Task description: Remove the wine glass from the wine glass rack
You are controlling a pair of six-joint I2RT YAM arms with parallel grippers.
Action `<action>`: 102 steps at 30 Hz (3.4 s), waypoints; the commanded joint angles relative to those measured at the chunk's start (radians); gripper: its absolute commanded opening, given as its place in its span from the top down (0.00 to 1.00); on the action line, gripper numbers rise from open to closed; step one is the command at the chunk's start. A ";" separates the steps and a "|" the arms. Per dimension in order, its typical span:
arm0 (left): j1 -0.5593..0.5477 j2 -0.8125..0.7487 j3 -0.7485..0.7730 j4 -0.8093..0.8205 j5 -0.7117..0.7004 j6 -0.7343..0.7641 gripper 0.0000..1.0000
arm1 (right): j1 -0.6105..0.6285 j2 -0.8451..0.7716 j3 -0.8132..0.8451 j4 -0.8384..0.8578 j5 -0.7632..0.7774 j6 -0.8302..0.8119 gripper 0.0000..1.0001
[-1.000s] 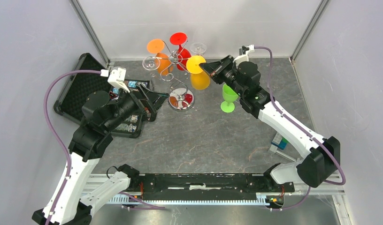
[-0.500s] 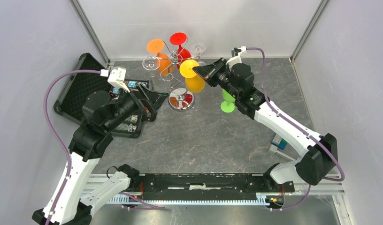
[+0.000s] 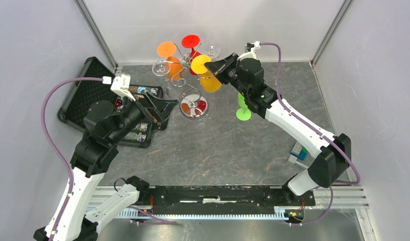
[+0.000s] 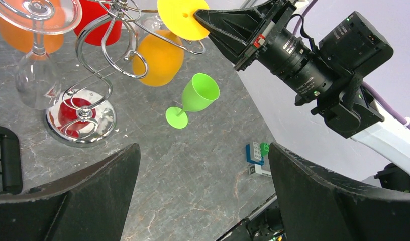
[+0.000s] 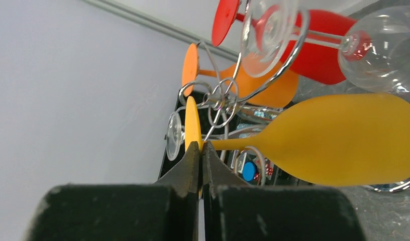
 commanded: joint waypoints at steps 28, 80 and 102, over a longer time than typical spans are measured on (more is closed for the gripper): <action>-0.002 0.022 -0.022 0.040 0.111 -0.064 0.00 | -0.049 -0.454 -0.352 0.113 0.070 0.043 1.00; -0.079 0.232 -0.132 1.108 0.554 -1.022 0.56 | -0.055 -0.785 -0.830 0.727 -0.159 0.480 1.00; -0.079 0.217 -0.098 1.080 0.603 -0.885 0.98 | -0.055 -0.771 -0.844 0.668 -0.122 0.421 1.00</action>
